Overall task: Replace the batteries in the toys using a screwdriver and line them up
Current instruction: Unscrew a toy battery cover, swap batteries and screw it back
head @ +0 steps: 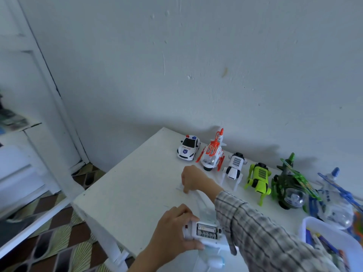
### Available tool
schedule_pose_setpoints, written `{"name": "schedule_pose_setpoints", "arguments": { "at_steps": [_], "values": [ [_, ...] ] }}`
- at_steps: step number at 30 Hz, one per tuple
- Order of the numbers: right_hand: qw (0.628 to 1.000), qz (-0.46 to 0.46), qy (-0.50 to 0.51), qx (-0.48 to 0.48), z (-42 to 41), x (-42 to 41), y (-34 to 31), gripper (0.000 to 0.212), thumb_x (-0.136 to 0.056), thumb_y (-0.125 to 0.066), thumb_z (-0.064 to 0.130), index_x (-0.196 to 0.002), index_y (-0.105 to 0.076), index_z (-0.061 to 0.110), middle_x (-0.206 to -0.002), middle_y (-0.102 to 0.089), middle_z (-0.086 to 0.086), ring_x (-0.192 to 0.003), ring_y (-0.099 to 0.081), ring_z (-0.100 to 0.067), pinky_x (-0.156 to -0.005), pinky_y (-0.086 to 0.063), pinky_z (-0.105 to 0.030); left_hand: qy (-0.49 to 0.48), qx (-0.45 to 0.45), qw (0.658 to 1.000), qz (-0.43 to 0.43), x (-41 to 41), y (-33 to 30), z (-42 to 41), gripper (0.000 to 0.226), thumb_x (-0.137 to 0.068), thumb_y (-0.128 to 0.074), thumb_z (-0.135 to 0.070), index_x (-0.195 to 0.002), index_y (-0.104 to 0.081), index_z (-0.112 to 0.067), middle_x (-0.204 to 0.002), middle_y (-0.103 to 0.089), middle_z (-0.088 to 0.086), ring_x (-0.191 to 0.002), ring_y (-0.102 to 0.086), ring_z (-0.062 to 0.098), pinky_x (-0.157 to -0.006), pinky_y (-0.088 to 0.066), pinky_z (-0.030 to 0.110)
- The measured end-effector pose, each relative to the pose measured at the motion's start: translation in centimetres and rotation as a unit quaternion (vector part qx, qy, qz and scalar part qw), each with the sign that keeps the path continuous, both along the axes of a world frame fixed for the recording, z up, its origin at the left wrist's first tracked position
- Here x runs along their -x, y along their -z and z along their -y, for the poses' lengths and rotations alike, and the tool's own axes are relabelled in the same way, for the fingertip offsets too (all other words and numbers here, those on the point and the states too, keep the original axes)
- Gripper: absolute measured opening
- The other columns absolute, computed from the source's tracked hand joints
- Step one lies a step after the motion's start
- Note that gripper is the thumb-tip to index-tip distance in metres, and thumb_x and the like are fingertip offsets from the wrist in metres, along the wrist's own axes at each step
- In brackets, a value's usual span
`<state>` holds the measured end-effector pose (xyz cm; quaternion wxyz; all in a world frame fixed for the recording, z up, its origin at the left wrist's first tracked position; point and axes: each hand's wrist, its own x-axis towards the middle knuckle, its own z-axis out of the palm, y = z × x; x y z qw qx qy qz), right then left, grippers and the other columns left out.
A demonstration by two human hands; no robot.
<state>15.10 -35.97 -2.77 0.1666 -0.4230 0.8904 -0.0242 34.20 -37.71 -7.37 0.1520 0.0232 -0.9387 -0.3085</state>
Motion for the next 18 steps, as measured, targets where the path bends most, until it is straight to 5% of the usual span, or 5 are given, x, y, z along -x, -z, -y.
{"name": "schedule_pose_setpoints", "arguments": {
  "at_steps": [6, 11, 18],
  "values": [
    [0.988, -0.027, 0.05, 0.141, -3.3, -0.8, -4.3, 0.036, -0.075, -0.075, 0.027, -0.108, -0.066, 0.016, -0.107, -0.065, -0.003, -0.088, -0.061, -0.019, -0.081, -0.054, -0.034, -0.012, -0.015, 0.999, 0.033, -0.2, -0.3, -0.2, 0.063, -0.056, -0.071, -0.07, -0.106, -0.066, -0.032, -0.101, -0.051, -0.023, -0.09, -0.05, 0.001, -0.083, -0.044, 0.019],
    [0.99, -0.021, 0.035, 0.134, -9.5, -5.2, -7.7, 0.033, -0.082, -0.066, 0.024, -0.115, -0.064, 0.02, -0.11, -0.063, -0.002, -0.093, -0.058, -0.019, -0.084, -0.05, -0.031, -0.023, -0.031, 0.999, 0.004, -0.4, -0.7, -0.2, 0.059, -0.055, -0.075, -0.069, -0.1, -0.068, -0.031, -0.097, -0.05, -0.026, -0.085, -0.049, -0.004, -0.075, -0.035, 0.008],
    [0.992, -0.003, 0.017, 0.123, -16.3, -9.6, -4.6, 0.031, -0.086, -0.055, 0.024, -0.115, -0.064, 0.029, -0.114, -0.059, 0.011, -0.104, -0.053, -0.011, -0.088, -0.042, -0.024, -0.035, -0.073, 0.997, 0.008, -0.5, -1.1, -0.7, 0.058, -0.053, -0.078, -0.068, -0.098, -0.069, -0.033, -0.098, -0.051, -0.024, -0.087, -0.053, -0.004, -0.074, -0.043, 0.014]
  ]
}}
